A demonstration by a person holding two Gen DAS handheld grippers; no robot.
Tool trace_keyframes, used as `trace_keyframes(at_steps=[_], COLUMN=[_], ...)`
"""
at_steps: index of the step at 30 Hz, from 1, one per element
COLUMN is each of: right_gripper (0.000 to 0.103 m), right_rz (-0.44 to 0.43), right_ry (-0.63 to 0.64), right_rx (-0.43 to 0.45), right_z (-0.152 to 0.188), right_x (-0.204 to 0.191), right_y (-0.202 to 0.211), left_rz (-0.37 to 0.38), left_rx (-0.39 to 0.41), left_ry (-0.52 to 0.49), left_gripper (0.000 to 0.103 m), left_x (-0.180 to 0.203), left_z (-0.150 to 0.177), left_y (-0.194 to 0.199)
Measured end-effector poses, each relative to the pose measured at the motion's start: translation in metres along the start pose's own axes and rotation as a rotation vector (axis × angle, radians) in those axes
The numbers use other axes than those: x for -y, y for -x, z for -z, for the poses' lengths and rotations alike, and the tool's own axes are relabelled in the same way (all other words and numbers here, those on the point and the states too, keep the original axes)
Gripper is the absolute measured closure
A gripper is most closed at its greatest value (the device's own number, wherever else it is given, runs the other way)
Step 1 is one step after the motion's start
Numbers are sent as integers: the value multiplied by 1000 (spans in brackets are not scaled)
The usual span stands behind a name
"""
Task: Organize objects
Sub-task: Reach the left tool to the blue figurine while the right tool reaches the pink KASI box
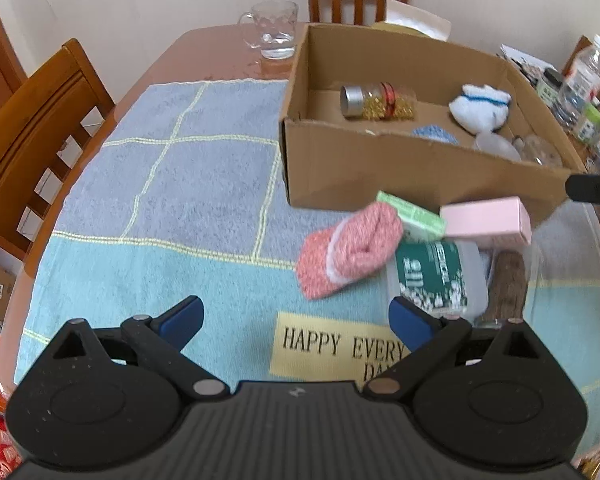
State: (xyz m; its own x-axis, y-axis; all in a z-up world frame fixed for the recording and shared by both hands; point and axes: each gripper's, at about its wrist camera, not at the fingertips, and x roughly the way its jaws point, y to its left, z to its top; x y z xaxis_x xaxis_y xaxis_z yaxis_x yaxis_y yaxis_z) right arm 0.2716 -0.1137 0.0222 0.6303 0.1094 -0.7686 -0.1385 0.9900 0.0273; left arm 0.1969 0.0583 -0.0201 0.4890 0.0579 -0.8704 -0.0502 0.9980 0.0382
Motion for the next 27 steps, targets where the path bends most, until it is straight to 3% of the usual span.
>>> trace_keyframes(at_steps=[12,18,27], right_gripper=[0,0,0], right_rz=[-48,-81,-116], right_ry=[-35,-5,135], right_rx=[-90,-145,-205], right_z=[85,121,137], right_x=[-52,-92,-127], right_y=[16,17,-4], left_rz=[76,114,127], left_rx=[-3,-33,-43], left_ry=[-141,-126,-115], left_gripper=[4,4,4], left_x=[-19,-31,-25], left_z=[33,47,56], left_y=[10,9,9])
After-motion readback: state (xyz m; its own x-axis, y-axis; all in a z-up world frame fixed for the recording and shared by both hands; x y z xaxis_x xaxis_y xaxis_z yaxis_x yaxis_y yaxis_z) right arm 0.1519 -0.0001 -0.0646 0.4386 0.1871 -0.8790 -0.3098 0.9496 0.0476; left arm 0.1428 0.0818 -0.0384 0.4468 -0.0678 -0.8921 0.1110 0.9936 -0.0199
